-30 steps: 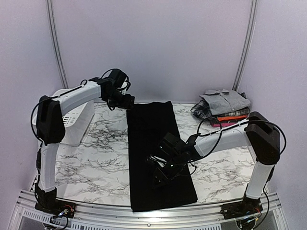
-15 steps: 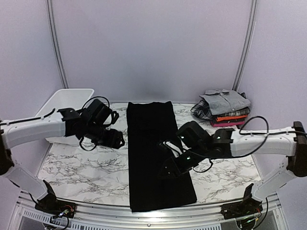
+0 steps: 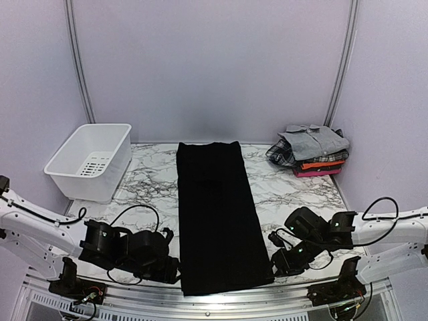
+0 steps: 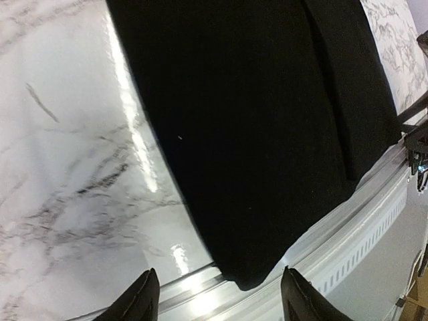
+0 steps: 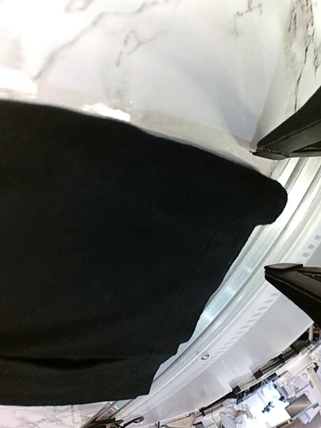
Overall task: Fold and stack the mixed laundry pile
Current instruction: Rotate the rectangle-folded T-shirt at the center of the board, then pick up the rectangle-folded T-shirt from the center of the board.
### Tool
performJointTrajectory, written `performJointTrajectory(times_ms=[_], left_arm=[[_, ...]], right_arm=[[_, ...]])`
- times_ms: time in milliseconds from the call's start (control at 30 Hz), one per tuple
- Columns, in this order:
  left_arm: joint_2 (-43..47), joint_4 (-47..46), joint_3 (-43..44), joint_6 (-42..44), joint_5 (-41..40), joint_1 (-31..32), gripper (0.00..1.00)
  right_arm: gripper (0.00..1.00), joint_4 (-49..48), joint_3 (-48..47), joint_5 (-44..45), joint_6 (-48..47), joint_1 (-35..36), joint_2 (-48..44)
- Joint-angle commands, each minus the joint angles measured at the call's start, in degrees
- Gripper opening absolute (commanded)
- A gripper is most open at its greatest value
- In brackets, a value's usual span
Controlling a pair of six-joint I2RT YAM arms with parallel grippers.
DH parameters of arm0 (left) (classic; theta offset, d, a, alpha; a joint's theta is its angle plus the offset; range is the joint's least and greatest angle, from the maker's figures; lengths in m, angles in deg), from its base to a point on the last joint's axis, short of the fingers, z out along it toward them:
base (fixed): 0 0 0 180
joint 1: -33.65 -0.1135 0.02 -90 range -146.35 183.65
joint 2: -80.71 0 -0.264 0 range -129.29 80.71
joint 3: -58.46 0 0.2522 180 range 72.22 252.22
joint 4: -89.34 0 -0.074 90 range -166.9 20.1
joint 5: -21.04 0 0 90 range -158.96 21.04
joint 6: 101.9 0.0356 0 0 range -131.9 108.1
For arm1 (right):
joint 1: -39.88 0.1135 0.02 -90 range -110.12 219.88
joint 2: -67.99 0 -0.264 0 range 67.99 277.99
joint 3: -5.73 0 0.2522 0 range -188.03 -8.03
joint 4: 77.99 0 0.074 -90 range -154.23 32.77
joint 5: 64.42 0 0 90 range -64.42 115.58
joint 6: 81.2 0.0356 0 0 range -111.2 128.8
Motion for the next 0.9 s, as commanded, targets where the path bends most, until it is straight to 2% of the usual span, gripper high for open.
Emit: performJointTrajectory(times_ms=[0,133,267,333,533,700,867], left_arm=[[-5.28,-7.12,1.84,-7.25,-1.09,3.17,0.64],[-6.64,-8.94,0.96,-8.39,-0.90,3.21,0.63],[-8.33,-11.34,-0.13,-9.93,1.27,2.98,0.61],[-9.64,-13.70,-1.35,-10.72,3.17,2.72,0.58],[-11.07,-18.29,-4.01,-13.42,5.16,2.00,0.42],[-8.91,-17.45,-5.58,-14.79,3.84,1.77,0.21],[-5.41,-12.51,-6.44,-14.66,2.76,1.19,0.00]], right_arm=[[0.49,-7.51,1.03,-2.34,3.02,-0.14,0.99],[0.48,-13.10,2.38,-3.77,2.92,-0.07,5.39],[0.43,-13.72,1.93,-3.87,1.99,0.77,8.16],[0.36,-13.99,2.15,-4.04,1.91,0.87,8.23],[0.15,-15.04,1.96,-4.55,3.70,2.93,7.31],[0.01,-17.14,2.47,-4.58,7.41,5.48,5.81],[0.00,-20.52,2.56,-4.89,11.55,8.61,5.41]])
